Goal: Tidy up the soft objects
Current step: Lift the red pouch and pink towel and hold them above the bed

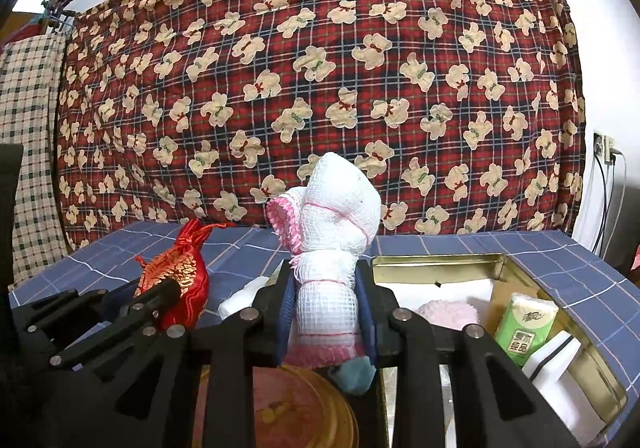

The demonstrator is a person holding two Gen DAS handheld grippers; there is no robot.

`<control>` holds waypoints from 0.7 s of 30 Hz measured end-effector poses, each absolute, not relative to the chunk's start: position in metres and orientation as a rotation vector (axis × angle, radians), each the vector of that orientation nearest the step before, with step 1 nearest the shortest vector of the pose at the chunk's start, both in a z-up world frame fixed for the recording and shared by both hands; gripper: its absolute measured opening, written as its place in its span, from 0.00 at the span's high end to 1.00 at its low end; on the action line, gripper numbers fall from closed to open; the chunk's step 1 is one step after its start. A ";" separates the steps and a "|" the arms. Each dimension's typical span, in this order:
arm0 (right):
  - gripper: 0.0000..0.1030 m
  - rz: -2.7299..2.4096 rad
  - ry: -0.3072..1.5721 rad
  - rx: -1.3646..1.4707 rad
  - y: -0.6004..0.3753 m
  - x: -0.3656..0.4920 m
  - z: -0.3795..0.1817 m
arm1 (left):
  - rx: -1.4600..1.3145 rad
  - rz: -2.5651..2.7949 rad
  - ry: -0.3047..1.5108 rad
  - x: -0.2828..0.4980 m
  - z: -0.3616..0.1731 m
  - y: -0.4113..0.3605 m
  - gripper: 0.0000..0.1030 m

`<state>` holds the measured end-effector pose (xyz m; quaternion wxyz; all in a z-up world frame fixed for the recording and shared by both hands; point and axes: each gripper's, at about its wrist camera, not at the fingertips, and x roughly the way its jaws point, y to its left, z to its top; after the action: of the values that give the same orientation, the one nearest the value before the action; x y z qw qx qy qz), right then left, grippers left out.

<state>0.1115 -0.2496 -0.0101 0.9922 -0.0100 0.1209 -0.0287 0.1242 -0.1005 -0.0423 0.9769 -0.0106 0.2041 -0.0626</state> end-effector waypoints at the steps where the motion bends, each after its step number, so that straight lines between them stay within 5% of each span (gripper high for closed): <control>1: 0.70 -0.058 0.242 -0.020 -0.250 0.111 -0.010 | -0.021 -0.124 0.411 0.124 -0.042 -0.101 0.88; 21: 0.70 -0.073 0.228 -0.020 -0.254 0.106 -0.009 | -0.023 -0.129 0.401 0.121 -0.041 -0.102 0.88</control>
<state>0.1064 -0.2535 -0.0086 0.9928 -0.0098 0.1136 -0.0365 0.1212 -0.1023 -0.0411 0.9779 -0.0113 0.1988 -0.0640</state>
